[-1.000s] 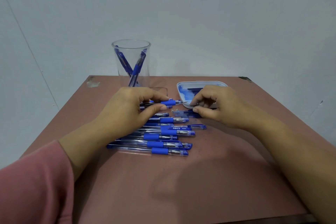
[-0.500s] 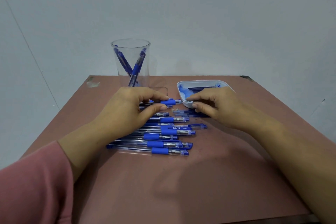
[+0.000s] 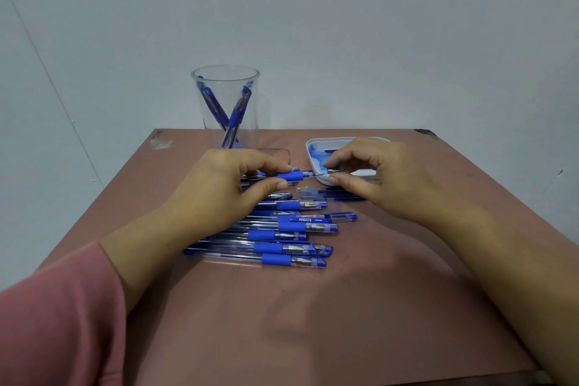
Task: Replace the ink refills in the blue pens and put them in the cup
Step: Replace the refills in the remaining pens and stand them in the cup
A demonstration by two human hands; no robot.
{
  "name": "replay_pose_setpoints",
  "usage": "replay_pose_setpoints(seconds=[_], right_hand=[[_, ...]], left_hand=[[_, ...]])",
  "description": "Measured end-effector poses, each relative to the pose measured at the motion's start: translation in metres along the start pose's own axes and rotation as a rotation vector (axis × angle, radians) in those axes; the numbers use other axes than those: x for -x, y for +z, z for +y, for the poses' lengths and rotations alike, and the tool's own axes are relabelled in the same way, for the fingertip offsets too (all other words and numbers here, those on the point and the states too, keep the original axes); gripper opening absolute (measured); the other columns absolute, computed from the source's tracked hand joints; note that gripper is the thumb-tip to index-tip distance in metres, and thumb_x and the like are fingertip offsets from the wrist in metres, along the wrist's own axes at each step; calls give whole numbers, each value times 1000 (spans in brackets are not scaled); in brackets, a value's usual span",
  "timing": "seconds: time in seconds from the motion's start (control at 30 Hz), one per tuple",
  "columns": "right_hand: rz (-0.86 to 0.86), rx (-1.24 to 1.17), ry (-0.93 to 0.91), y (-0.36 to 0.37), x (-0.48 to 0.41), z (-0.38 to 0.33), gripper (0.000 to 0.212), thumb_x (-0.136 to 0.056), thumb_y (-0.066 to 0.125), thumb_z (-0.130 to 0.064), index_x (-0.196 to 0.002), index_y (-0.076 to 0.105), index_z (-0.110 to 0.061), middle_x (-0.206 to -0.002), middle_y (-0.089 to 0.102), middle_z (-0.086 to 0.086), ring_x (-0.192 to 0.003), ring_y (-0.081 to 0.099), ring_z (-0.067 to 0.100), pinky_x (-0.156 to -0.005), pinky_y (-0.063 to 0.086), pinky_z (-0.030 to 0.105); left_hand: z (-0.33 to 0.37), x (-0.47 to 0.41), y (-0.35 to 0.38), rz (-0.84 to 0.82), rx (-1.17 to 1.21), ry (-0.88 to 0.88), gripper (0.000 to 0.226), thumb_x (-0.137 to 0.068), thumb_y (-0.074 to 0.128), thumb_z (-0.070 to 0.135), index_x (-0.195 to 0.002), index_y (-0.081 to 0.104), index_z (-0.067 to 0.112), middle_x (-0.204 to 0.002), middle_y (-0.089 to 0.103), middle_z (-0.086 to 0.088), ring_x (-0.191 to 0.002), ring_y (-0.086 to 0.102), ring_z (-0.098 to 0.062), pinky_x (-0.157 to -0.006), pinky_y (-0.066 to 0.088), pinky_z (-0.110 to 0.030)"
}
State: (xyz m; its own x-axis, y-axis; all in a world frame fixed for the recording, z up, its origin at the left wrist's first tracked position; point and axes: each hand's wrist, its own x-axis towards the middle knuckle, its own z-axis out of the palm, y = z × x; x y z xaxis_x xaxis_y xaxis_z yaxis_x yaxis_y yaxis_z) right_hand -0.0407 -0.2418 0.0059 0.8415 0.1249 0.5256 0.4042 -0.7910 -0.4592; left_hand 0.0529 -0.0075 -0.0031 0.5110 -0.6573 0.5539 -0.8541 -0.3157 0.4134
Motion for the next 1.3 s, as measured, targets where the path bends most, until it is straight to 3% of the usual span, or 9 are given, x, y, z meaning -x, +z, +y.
replay_pose_setpoints(seconds=[0.2, 0.4, 0.57, 0.77, 0.87, 0.93, 1.03, 1.2, 1.3], right_hand=[[7, -1, -29, 3, 0, -3, 37, -85, 71, -9, -95, 61, -42, -90, 64, -21, -86, 64, 2, -80, 50, 16], [14, 3, -50, 16, -1, 0, 14, -87, 69, -24, -100, 70, -28, -87, 64, -19, -83, 64, 6, -75, 51, 21], [47, -9, -77, 18, -2, 1, 30, -84, 66, -39, -113, 61, -37, -88, 63, -18, -83, 62, 5, -76, 49, 17], [80, 79, -140, 19, -3, 2, 16, -88, 66, -29, -94, 70, -15, -83, 66, -7, -78, 61, 8, -70, 49, 24], [55, 87, -118, 18, -3, 4, 27, -90, 58, -41, -100, 70, -20, -83, 66, -13, -78, 61, 5, -69, 49, 21], [65, 38, -116, 16, -1, 2, 25, -85, 67, -38, -107, 65, -26, -87, 62, -19, -82, 62, 3, -74, 50, 16], [86, 104, -189, 17, -1, 1, 16, -86, 68, -26, -96, 68, -13, -85, 65, -7, -79, 61, 6, -73, 49, 17], [44, 100, -86, 21, -2, 2, 32, -93, 49, -42, -89, 68, -16, -76, 65, -6, -73, 58, 9, -64, 44, 16], [71, 107, -154, 20, 1, 1, 18, -89, 65, -30, -98, 66, -15, -85, 65, -8, -78, 60, 6, -70, 49, 17]], left_hand=[[2, 0, 0, -3, 17, 5, 32, -80, 57, 49, -107, 70, 37, -84, 60, 33, -85, 59, 9, -71, 43, -5], [5, 1, 2, -8, 29, 28, 33, -81, 58, 48, -106, 72, 33, -86, 63, 30, -84, 62, 3, -72, 47, -9], [5, 1, 1, 9, 41, 29, 36, -80, 56, 52, -106, 72, 33, -85, 61, 33, -84, 60, 7, -72, 43, -6], [5, 1, 2, 20, 34, 39, 36, -80, 56, 52, -105, 72, 32, -84, 59, 35, -83, 60, 7, -72, 43, -5], [6, 1, 2, 14, 35, 50, 37, -80, 55, 52, -106, 72, 32, -85, 60, 34, -83, 60, 8, -73, 44, -6], [6, 1, 2, 22, 39, 55, 36, -81, 56, 51, -106, 72, 31, -85, 60, 34, -83, 60, 9, -73, 44, -6], [6, 1, 1, 35, 35, 63, 34, -81, 58, 48, -105, 73, 30, -82, 58, 36, -82, 59, 12, -73, 43, -5], [6, 1, 2, 24, 30, 73, 34, -80, 58, 47, -104, 74, 29, -81, 55, 39, -82, 58, 14, -73, 43, -4], [5, 1, 2, 29, 43, 71, 33, -81, 58, 46, -105, 74, 29, -82, 57, 37, -81, 59, 13, -73, 44, -6]])
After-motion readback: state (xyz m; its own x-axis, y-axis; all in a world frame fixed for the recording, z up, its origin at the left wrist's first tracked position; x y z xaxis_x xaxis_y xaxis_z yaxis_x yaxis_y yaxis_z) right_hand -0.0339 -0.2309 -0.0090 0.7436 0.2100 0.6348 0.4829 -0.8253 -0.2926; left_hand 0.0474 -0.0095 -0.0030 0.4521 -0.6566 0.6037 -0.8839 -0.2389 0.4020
